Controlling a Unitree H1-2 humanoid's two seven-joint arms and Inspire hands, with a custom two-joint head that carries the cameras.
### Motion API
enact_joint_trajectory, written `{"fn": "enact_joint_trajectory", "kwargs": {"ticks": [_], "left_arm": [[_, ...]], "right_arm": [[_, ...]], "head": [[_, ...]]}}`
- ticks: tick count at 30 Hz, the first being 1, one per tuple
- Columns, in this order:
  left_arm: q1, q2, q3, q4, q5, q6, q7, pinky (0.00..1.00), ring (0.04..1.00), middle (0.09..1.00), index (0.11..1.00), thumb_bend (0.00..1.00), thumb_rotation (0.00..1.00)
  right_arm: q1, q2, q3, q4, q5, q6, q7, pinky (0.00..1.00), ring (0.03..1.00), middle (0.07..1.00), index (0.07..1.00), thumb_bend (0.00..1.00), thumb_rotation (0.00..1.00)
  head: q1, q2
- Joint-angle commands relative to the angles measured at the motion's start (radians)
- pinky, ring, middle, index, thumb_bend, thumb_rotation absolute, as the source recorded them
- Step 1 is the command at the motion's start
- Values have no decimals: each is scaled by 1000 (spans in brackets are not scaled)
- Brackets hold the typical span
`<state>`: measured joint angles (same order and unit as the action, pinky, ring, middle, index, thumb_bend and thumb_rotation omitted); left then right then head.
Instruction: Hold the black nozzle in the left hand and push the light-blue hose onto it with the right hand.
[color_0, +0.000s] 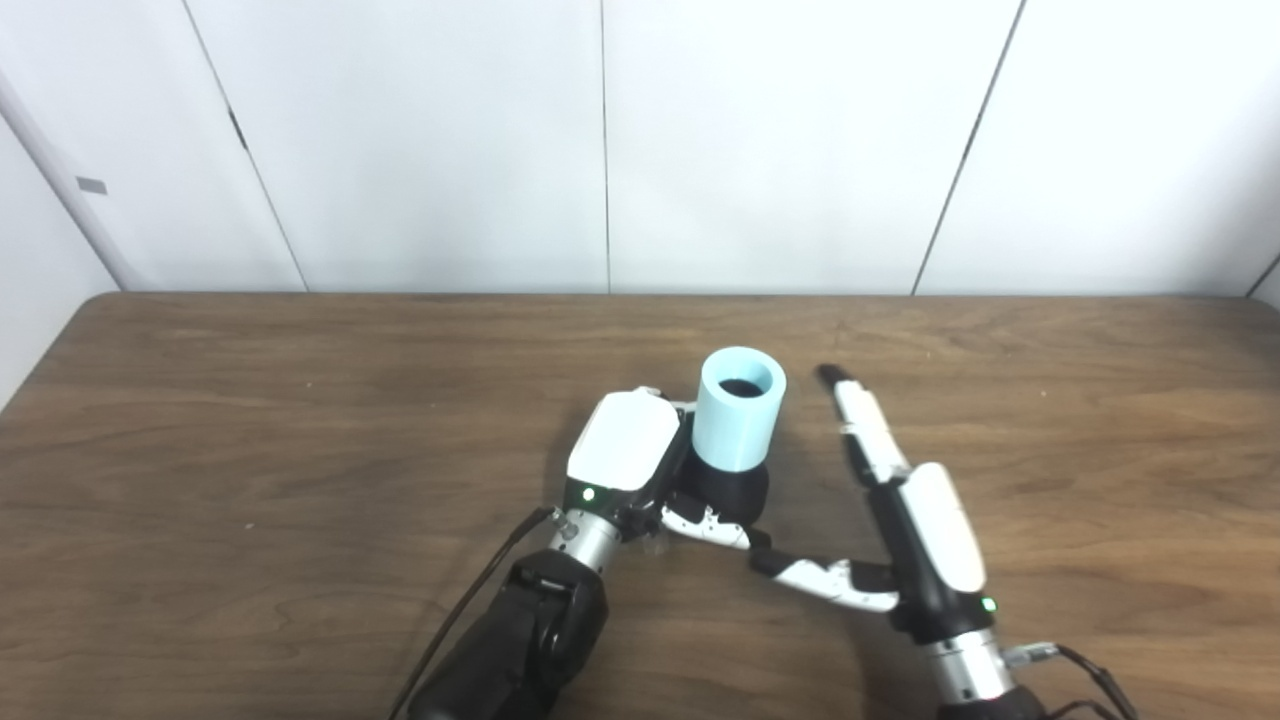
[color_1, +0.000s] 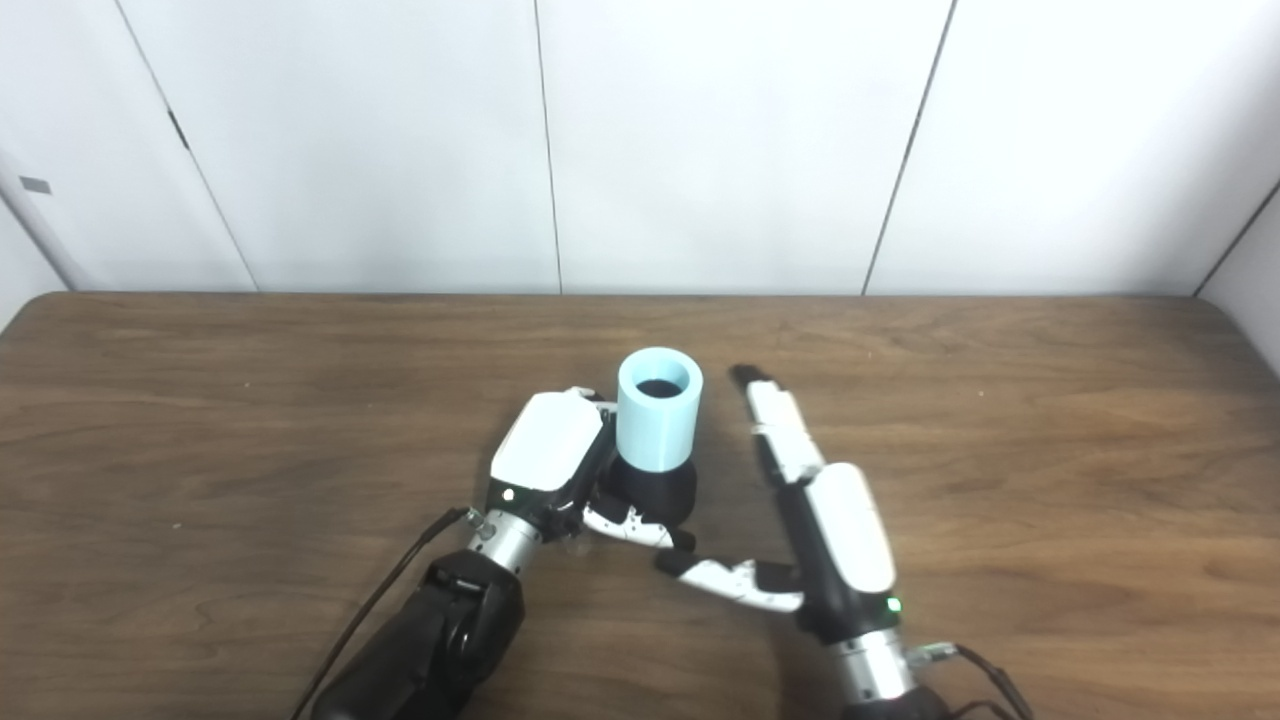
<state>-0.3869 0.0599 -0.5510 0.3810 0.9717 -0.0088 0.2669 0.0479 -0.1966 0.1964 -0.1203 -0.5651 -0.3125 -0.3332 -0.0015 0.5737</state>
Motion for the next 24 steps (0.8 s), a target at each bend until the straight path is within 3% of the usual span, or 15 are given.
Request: {"fn": "enact_joint_trajectory", "kwargs": {"ticks": [1,11,23,24], "left_arm": [[196,-15,-92,185,-35,11,-122,772,488,415,528,499,0],[188,-11,-99,182,-18,79,-175,782,512,452,511,501,0],[170,-15,-118,199,5,199,-229,885,474,468,498,505,0],[171,-18,-112,197,-1,217,-244,908,521,474,493,515,0]], "right_arm": [[-38,15,-37,-8,87,-146,-60,994,1000,1000,1000,645,699],[-20,72,-91,-34,172,-129,-15,996,1000,1000,1000,609,754],[-23,85,-116,9,235,-135,31,1000,1000,1000,1000,574,652],[-22,86,-117,11,229,-131,31,1000,1000,1000,1000,573,653]], "head": [[0,0],[-5,-4],[-12,-9],[-12,-9]]}}
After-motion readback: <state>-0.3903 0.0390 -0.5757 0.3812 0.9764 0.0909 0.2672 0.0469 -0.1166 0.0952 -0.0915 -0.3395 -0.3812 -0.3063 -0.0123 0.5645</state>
